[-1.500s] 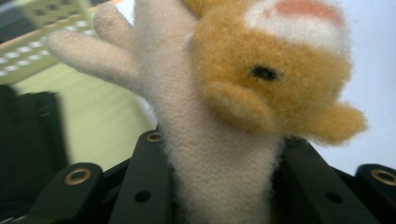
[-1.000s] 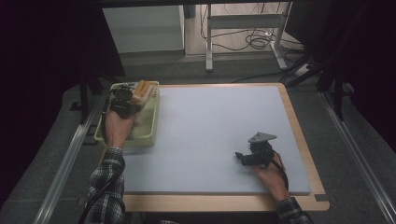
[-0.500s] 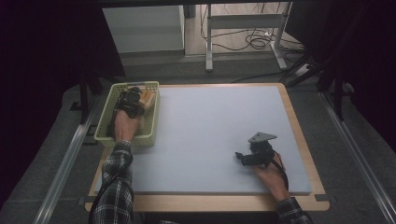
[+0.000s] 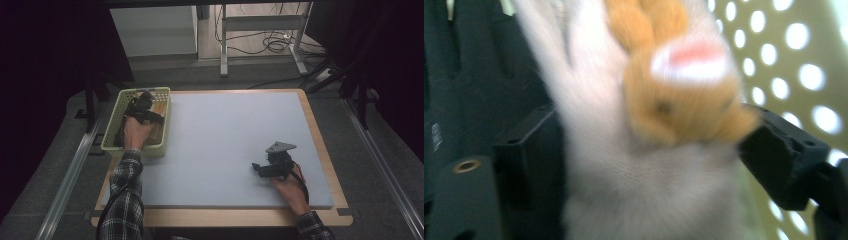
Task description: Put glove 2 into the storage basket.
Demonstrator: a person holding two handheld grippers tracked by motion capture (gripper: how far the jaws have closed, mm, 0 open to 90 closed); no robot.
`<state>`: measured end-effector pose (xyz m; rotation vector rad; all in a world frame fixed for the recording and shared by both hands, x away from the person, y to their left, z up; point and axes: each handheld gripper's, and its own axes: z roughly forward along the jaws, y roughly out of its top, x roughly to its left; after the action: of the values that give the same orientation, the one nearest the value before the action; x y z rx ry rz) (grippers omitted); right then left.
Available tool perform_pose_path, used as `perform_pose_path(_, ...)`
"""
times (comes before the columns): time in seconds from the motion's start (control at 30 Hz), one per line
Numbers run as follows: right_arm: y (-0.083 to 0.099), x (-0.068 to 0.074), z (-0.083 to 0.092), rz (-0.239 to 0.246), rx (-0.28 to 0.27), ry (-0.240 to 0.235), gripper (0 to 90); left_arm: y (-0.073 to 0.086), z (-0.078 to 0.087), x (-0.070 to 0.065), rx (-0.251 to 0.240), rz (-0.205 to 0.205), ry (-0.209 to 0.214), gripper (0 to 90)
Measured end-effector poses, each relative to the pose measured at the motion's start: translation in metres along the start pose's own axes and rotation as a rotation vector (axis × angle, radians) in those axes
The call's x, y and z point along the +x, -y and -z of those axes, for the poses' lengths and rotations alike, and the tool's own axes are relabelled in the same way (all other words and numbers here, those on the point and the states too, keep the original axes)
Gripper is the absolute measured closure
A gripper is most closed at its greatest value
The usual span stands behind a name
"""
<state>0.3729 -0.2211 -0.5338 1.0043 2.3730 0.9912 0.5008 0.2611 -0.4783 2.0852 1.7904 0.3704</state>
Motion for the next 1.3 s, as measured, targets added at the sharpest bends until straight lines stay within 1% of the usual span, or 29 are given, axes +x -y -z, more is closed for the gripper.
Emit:
perform_pose_path(0.03,0.000,0.000,0.000,0.000,0.000,0.000,17.8,0.001,0.005,0.002,-0.020,0.001,0.014,12.9)
perform_pose_path(0.07,0.000,0.000,0.000,0.000,0.000,0.000,17.8,0.002,0.010,0.004,-0.036,0.005,0.039,13.0)
perform_pose_path(0.13,0.000,0.000,0.000,0.001,-0.001,0.000,17.8,0.005,0.019,0.008,-0.061,0.004,0.074,14.0)
perform_pose_path(0.17,0.000,0.000,0.000,0.002,-0.001,0.001,17.8,0.006,0.021,0.009,-0.064,-0.001,0.083,18.5)
perform_pose_path(0.2,0.000,0.000,0.000,0.002,-0.001,0.000,17.8,0.007,0.022,0.011,-0.065,-0.002,0.095,24.8)
perform_pose_path(0.23,0.000,0.000,0.000,0.000,0.000,0.000,17.8,0.009,0.021,0.012,-0.061,-0.001,0.097,31.9)
perform_pose_path(0.27,0.000,0.000,0.000,-0.001,0.001,0.000,17.8,0.010,0.020,0.014,-0.053,-0.005,0.101,38.4)
perform_pose_path(0.3,0.000,0.000,0.000,-0.001,0.000,0.000,17.9,0.012,0.017,0.015,-0.054,0.000,0.111,48.2)
perform_pose_path(0.33,0.000,0.000,0.000,0.001,-0.001,0.000,17.8,0.013,0.013,0.016,-0.048,0.003,0.120,53.6)
perform_pose_path(0.37,0.000,0.000,0.000,0.002,-0.001,0.001,17.8,0.013,0.010,0.016,-0.040,0.005,0.127,58.0)
perform_pose_path(0.4,0.000,0.000,0.000,0.002,-0.001,0.001,17.8,0.014,0.006,0.017,-0.032,0.011,0.138,60.6)
perform_pose_path(0.5,0.000,0.000,0.000,-0.001,0.000,0.000,17.8,0.014,-0.003,0.015,-0.013,0.015,0.167,64.4)
perform_pose_path(0.53,0.000,0.000,0.000,-0.001,0.000,0.000,17.8,0.013,-0.005,0.014,-0.012,0.023,0.174,64.6)
perform_pose_path(0.6,0.000,0.000,0.000,-0.001,0.000,0.000,17.8,0.010,-0.007,0.012,-0.005,0.024,0.177,64.7)
perform_pose_path(0.73,0.000,0.000,0.000,-0.001,0.000,0.000,17.8,0.006,-0.009,0.007,0.008,0.011,0.161,64.6)
perform_pose_path(0.77,0.000,0.000,0.000,0.000,0.000,0.000,17.8,0.006,-0.009,0.007,0.002,0.016,0.160,64.4)
perform_pose_path(0.83,0.000,0.000,0.000,0.002,-0.001,0.000,17.9,0.006,-0.007,0.008,-0.006,0.013,0.155,61.9)
perform_pose_path(0.9,0.000,0.000,0.000,0.001,-0.001,0.000,17.8,0.007,-0.005,0.010,-0.027,0.013,0.145,55.3)
perform_pose_path(0.93,0.000,0.000,0.000,0.001,-0.001,0.000,17.8,0.008,-0.002,0.011,-0.046,0.013,0.130,51.0)
perform_pose_path(1.07,0.000,0.000,0.000,0.003,-0.001,0.001,17.8,0.012,0.005,0.016,-0.091,0.013,0.111,35.2)
perform_pose_path(1.17,0.000,0.000,0.000,0.001,-0.001,0.000,17.8,0.014,0.010,0.019,-0.116,0.011,0.109,27.2)
perform_pose_path(1.23,0.000,0.000,0.000,0.002,-0.001,0.001,17.8,0.016,0.014,0.021,-0.137,0.012,0.112,23.3)
perform_pose_path(1.3,0.000,0.000,0.000,0.002,-0.001,0.001,17.8,0.017,0.017,0.022,-0.150,0.004,0.116,20.1)
